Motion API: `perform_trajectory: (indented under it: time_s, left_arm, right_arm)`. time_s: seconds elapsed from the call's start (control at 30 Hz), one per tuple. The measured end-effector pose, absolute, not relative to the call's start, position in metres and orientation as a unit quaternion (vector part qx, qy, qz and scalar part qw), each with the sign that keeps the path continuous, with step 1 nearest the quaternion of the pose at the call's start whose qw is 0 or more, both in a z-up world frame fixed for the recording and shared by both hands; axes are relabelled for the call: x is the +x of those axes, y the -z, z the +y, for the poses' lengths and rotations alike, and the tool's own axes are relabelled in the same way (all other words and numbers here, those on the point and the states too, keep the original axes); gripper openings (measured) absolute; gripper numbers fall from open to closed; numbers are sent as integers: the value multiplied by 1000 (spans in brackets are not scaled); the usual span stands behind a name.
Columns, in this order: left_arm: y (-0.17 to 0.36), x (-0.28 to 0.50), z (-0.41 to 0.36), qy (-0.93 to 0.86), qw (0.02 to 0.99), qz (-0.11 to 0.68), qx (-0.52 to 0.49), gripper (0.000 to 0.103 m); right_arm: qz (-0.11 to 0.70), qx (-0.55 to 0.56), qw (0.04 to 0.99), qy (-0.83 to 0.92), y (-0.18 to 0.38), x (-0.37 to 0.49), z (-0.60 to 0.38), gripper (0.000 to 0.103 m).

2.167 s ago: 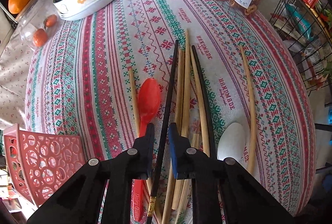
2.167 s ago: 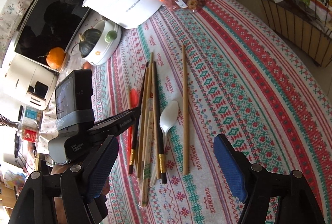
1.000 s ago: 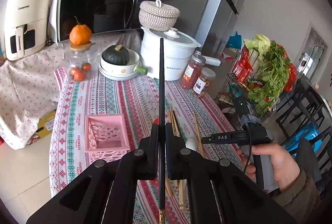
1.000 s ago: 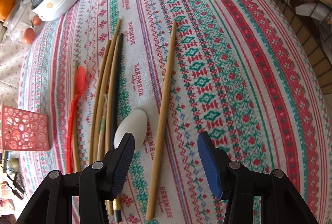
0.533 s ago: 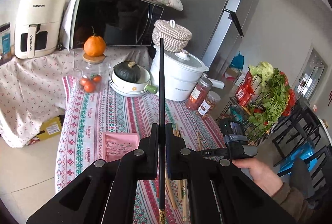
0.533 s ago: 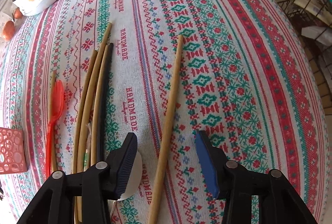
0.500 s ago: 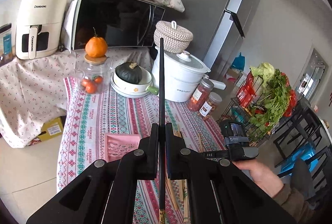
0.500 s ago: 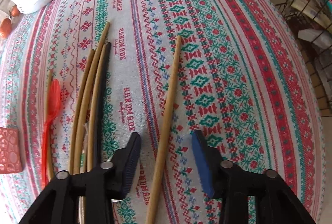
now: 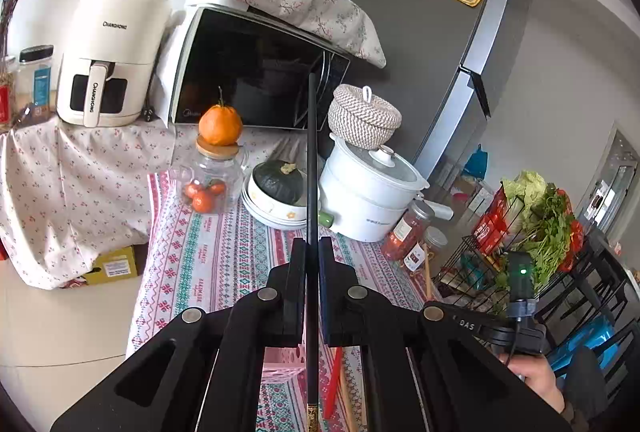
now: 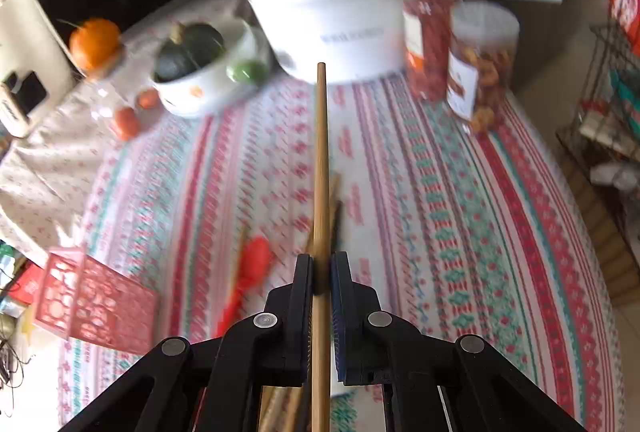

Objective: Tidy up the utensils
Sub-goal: 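Lift the black chopstick with the left tool while the right tool grasps a bamboo chopstick, then carry both chopsticks to the pink basket and drop them in with both tools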

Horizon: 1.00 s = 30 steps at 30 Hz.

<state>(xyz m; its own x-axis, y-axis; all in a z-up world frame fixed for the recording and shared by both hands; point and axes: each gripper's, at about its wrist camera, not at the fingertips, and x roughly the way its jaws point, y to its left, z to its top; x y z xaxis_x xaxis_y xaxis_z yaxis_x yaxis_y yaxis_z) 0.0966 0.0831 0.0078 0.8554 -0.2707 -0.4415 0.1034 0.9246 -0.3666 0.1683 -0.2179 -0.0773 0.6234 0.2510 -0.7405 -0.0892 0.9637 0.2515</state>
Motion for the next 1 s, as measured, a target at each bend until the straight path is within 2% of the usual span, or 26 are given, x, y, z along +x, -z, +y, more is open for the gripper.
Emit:
perform_trajectory:
  time_s: [0.13,0.3,0.67,1.0]
  left_arm:
    - [-4,105,86,81,955,236,-160,6]
    - [-3,111,87,74,962,209,-158,6]
    - [18,132,77,47,980,151,-125,6]
    - [58,149,71,26,976,181,-119,6]
  right_arm:
    - [320,105,928,-158,45,151,-199,7]
    - [249,107,940,-209,24,123,-177,7]
    - [200,118,948,-218,19,105,-163,7]
    - [187,109,953,-211,20,102,-158,8]
